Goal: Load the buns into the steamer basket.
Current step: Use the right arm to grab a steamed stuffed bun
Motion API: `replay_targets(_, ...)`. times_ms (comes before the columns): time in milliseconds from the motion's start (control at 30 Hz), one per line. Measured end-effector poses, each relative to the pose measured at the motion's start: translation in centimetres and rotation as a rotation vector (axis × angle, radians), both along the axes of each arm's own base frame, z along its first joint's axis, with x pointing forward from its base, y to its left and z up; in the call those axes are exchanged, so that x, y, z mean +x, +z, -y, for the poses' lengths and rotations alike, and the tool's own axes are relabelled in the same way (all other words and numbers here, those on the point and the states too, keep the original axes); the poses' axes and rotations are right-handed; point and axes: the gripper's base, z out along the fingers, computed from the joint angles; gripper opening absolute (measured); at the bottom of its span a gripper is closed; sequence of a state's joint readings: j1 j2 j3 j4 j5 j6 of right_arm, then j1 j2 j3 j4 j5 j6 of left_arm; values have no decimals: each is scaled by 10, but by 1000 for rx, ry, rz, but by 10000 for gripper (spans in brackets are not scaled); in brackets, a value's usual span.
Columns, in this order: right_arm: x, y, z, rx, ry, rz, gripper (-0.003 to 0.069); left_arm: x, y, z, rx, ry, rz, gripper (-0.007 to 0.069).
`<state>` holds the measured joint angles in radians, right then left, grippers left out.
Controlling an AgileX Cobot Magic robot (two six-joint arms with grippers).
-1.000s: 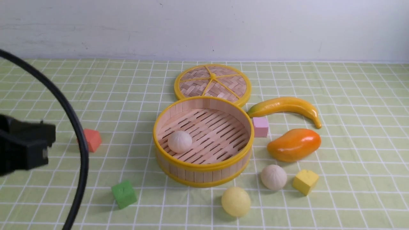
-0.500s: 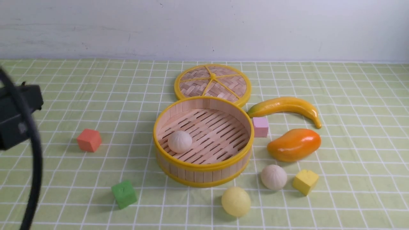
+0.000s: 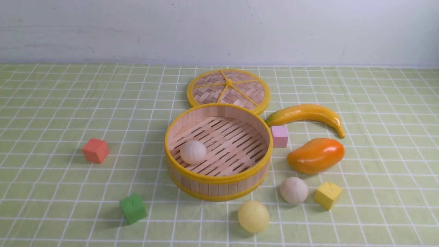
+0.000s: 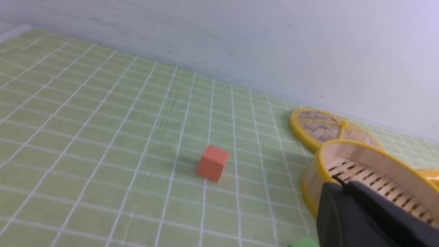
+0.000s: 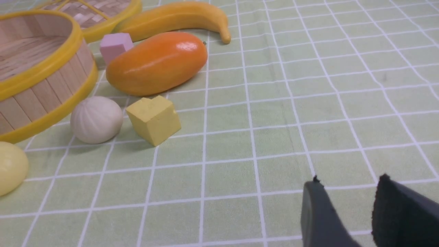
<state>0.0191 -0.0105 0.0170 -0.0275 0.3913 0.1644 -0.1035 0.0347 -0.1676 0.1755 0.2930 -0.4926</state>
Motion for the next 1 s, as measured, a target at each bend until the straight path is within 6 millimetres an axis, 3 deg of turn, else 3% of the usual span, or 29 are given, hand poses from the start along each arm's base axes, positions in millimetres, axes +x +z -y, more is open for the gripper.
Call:
replay_targets(100,0,0,0,0,0,0,239,2,-35,1,0,-2,-70,-13)
replay_targets(233,0,0,0,0,0,0,239,4,-63,5,-1,-62,-162,-13)
replay_targets(433,0,0,0,0,0,0,239,2,-71,8,3,-123,-240,-13)
replay_targets(1000,0,0,0,0,0,0,239,2,-72,3,-19,-21,-251,-11)
